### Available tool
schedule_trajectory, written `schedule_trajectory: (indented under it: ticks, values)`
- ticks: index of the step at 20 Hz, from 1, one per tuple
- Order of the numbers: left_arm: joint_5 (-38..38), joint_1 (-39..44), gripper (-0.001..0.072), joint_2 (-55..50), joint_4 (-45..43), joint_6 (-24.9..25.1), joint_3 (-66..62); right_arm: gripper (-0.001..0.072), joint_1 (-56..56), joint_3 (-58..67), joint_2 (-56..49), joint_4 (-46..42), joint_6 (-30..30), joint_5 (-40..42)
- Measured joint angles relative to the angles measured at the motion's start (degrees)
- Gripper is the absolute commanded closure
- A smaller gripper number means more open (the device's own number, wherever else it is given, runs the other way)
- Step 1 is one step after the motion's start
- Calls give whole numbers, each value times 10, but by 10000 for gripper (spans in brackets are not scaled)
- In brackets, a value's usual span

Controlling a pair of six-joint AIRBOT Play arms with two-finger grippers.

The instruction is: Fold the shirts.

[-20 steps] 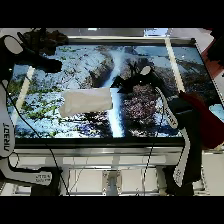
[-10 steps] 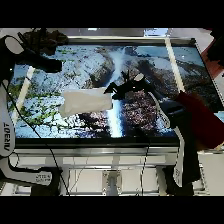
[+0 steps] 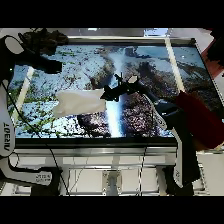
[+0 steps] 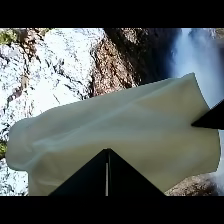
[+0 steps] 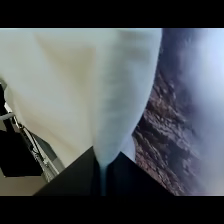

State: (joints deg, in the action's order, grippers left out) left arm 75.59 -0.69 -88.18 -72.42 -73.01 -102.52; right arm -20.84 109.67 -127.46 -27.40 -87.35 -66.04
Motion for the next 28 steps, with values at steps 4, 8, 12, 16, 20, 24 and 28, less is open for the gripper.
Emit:
schedule_trajectory:
  ticks: [4,8,12,16,20,24,28]
  values:
    - [6,0,692,0,0,8,0,689,26,0,15,68,58,1]
    - [8,0,692,0,0,9,0,689,89,0,66,64,80,-5]
    - [12,0,692,0,2,9,0,689,176,0,147,-8,51,-48]
    - [34,0,692,0,11,8,0,690,285,0,242,-127,-7,-111]
    - [47,0,692,0,23,-1,0,690,410,0,344,-247,-52,-201]
    - [51,0,692,0,46,-5,0,691,546,0,424,-343,-75,-298]
    - [54,0,692,0,74,-7,0,692,670,0,476,-402,-82,-361]
